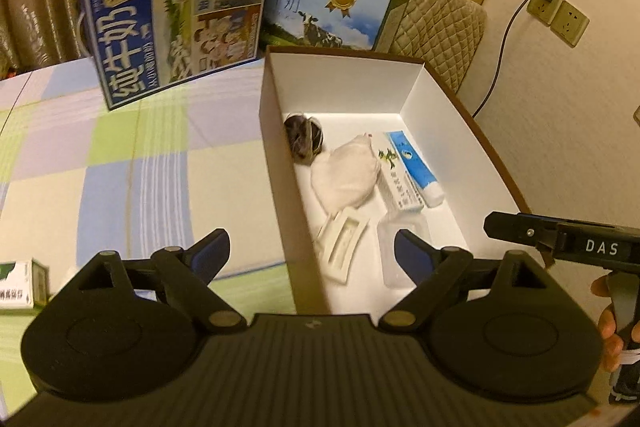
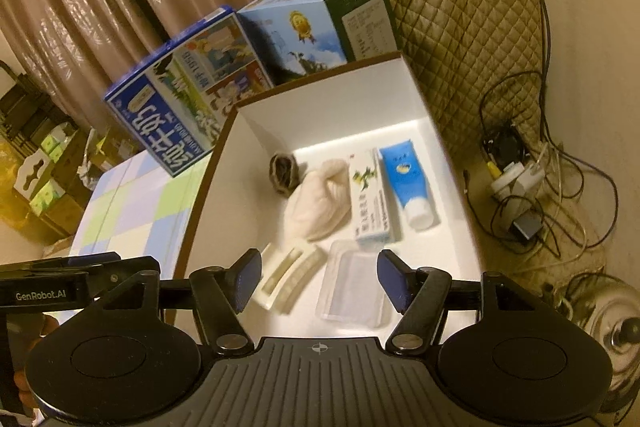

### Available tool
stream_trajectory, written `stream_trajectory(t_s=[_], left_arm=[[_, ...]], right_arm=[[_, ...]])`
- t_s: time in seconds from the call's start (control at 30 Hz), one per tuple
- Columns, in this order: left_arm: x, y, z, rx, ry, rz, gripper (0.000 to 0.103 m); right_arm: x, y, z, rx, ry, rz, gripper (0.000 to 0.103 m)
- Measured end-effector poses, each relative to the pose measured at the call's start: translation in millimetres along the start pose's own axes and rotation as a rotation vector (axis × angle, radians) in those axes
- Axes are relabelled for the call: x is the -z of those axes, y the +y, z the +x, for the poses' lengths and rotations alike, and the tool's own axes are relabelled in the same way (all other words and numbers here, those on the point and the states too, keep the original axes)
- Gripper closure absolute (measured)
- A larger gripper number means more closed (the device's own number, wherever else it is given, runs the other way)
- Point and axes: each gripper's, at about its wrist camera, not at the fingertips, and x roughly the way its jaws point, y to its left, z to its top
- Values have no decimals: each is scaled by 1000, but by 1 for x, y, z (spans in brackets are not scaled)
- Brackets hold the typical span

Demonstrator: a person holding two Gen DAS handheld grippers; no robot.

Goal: Organize objects
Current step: 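Withdraw both tools from the brown box toward the remaining items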

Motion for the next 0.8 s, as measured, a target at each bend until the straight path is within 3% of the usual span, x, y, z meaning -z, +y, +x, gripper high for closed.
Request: stream_trajectory(t_s=[0.33,0.8], left_arm=[[39,21,-38,-9,1,-23,16],[89,82,-95,-52,-12,-76,15]], right_arm=[[35,30,-21,7,8,-10,41],[87,101,-23,-16,65,-63,41]])
